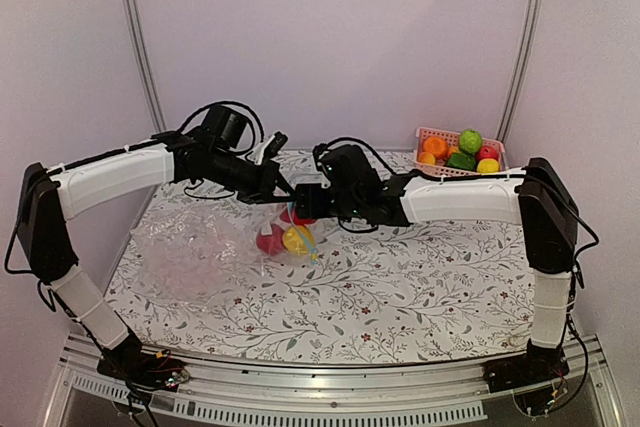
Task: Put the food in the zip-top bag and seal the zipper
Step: Place the fake vegetable in the zipper food storage bag, then adjust the zipper food storage bag at the center of the board.
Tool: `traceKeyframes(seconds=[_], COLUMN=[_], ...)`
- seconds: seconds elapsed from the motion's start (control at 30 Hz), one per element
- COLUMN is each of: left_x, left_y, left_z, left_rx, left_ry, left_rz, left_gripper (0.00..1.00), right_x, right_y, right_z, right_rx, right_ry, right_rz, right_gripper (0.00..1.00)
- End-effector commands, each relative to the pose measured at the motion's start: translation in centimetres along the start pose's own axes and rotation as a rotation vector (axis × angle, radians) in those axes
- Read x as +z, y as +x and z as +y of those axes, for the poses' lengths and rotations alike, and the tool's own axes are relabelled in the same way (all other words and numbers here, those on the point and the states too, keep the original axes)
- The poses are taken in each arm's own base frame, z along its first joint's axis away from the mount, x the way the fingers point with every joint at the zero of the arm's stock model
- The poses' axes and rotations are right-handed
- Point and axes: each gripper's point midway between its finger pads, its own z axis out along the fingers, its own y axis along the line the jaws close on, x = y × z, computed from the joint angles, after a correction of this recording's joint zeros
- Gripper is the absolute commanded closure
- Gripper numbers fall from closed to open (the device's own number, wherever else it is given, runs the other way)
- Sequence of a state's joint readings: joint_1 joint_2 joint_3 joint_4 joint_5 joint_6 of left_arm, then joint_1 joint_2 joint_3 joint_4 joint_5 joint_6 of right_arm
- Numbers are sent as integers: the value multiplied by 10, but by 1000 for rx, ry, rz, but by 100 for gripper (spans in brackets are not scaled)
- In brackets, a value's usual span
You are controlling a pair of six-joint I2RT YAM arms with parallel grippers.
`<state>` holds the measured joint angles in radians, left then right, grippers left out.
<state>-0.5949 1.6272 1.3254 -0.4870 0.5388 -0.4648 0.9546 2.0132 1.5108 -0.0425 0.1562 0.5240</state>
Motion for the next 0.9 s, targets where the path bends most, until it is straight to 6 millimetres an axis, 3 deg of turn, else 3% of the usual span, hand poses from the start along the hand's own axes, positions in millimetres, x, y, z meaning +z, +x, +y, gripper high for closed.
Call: traceKeyframes(seconds=[0.0,0.37,0.57,0.7,0.87], left_x=[-15,-24,-27,-27,-26], left_y=[-13,-19,-21,-21,-20], left_z=[-13,-9,-7,-8,-7], left_rx=[40,54,59,59,58], left_ry=[29,-8,-24,-20,-16], left_rz=[-63,-96,-108,-105,-100], left_gripper=[100,100,100,100,100], right_x=[-6,-40,-77,-111,-132], right_y=[2,-7,-16,-33,-34], right_z=[6,11,6,0,-21], right_rx=[-15,-62,-92,-87,-88], right_ry=[-14,-75,-77,-57,42], right_rz=[2,-45,-87,-145,-109], right_gripper=[20,16,16,14,11])
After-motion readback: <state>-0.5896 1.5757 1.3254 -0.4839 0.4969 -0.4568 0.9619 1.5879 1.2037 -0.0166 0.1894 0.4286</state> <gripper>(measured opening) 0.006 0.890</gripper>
